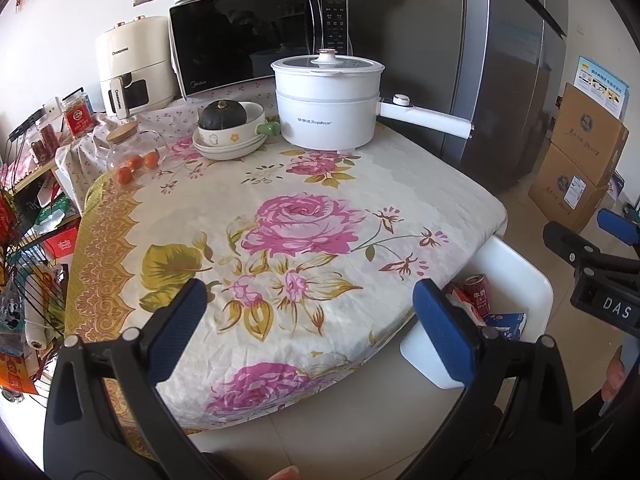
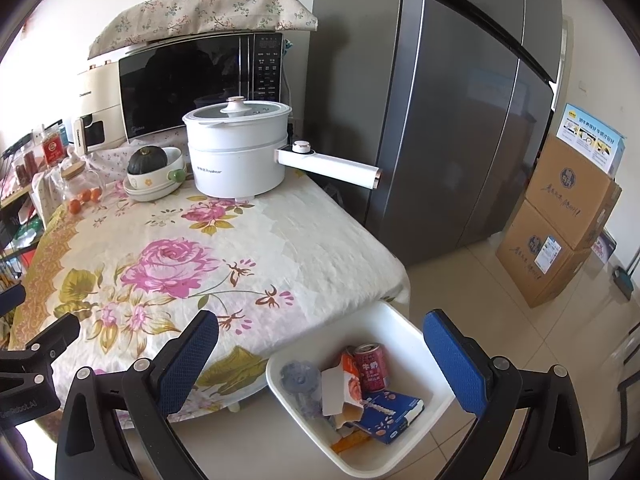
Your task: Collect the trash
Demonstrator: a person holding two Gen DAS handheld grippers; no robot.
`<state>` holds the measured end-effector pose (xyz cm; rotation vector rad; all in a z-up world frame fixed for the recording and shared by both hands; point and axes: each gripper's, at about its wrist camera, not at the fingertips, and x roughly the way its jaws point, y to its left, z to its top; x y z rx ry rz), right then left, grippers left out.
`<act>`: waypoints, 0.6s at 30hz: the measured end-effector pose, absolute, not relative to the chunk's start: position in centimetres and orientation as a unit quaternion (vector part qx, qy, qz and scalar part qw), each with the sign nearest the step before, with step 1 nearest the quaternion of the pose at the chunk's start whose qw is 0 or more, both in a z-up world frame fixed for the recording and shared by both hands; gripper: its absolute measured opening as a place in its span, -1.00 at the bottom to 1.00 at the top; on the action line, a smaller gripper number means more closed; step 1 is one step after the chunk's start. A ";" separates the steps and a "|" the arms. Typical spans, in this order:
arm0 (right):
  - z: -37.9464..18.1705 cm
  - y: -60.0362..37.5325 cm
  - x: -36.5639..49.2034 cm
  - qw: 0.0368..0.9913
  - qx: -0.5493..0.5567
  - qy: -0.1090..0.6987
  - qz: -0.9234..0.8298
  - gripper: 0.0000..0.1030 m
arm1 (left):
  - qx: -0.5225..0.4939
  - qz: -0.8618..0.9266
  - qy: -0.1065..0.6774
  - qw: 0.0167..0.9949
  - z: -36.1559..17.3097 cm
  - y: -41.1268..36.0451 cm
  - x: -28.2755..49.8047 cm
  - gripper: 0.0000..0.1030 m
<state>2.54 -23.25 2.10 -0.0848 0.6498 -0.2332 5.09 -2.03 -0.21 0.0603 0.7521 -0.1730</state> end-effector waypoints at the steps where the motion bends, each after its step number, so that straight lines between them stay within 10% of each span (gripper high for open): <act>1: 2.1 -23.3 2.5 0.940 -0.041 0.318 -0.115 1.00 | 0.029 -0.085 0.367 0.926 -0.2 -2.0 5.1 0.98; 18: 1.8 -23.2 2.6 0.939 -0.045 0.321 -0.117 1.00 | 0.025 -0.095 0.374 0.922 -0.3 -2.2 5.2 0.98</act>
